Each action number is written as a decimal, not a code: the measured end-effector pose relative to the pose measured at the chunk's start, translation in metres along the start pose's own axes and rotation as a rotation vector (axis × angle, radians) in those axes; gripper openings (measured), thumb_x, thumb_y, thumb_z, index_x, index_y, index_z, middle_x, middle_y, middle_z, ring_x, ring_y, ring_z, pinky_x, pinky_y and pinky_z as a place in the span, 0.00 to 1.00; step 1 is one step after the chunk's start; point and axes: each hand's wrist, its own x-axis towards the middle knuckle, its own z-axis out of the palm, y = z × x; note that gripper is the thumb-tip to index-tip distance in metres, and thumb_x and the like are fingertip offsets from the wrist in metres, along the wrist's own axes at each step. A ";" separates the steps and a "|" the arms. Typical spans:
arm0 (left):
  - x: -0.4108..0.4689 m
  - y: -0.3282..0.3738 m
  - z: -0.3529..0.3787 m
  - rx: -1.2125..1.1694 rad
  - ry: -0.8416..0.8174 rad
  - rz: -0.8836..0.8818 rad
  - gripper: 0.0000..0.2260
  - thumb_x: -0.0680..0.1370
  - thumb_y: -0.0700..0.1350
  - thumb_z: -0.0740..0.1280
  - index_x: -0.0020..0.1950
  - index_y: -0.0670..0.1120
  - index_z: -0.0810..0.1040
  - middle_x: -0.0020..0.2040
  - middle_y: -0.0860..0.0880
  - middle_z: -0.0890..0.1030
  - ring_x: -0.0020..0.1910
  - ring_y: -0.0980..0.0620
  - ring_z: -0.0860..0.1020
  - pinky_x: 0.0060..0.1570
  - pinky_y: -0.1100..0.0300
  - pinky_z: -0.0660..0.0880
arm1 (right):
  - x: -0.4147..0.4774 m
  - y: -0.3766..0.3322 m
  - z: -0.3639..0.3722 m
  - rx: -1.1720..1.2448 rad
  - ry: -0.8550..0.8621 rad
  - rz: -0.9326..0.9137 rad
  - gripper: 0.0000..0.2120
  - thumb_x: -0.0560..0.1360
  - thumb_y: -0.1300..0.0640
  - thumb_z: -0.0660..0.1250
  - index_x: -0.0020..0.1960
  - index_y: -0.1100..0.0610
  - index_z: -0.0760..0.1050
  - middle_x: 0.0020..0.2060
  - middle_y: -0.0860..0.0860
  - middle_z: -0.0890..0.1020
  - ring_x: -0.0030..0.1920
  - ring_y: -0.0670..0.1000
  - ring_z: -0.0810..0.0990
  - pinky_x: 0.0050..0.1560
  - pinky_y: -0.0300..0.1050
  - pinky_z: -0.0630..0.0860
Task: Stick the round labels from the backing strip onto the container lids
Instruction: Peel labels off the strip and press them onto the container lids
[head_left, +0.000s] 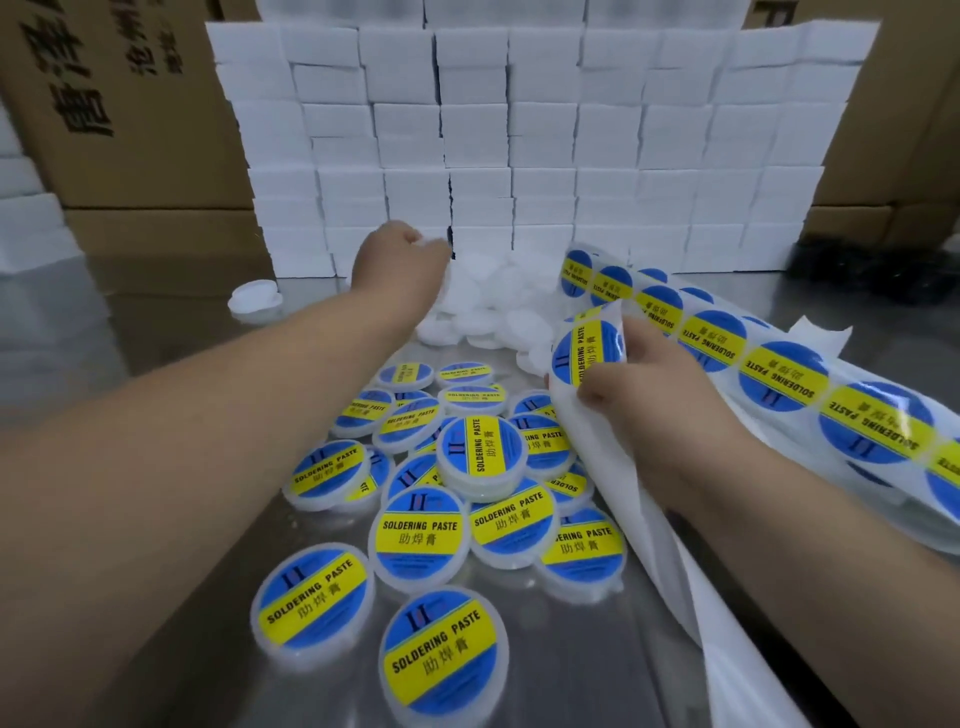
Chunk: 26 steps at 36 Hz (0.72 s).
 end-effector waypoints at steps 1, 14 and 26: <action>-0.006 0.008 -0.002 -0.122 0.009 -0.031 0.10 0.73 0.42 0.61 0.34 0.48 0.63 0.32 0.51 0.66 0.32 0.50 0.66 0.28 0.62 0.59 | 0.000 -0.001 0.000 0.023 -0.022 0.004 0.12 0.66 0.65 0.62 0.48 0.56 0.74 0.45 0.59 0.81 0.47 0.63 0.80 0.48 0.59 0.77; -0.112 0.032 -0.025 0.060 -0.216 0.332 0.07 0.75 0.48 0.64 0.50 0.59 0.77 0.52 0.55 0.78 0.46 0.57 0.74 0.48 0.63 0.69 | -0.007 -0.004 0.002 0.006 0.028 -0.071 0.22 0.71 0.47 0.66 0.51 0.67 0.74 0.48 0.68 0.77 0.38 0.56 0.74 0.39 0.56 0.73; -0.120 0.012 -0.025 0.269 -0.210 0.441 0.12 0.77 0.50 0.62 0.59 0.55 0.78 0.55 0.53 0.73 0.59 0.52 0.71 0.56 0.62 0.65 | -0.017 -0.013 0.004 0.095 -0.178 -0.206 0.12 0.72 0.69 0.61 0.44 0.55 0.78 0.33 0.44 0.82 0.36 0.39 0.78 0.35 0.32 0.72</action>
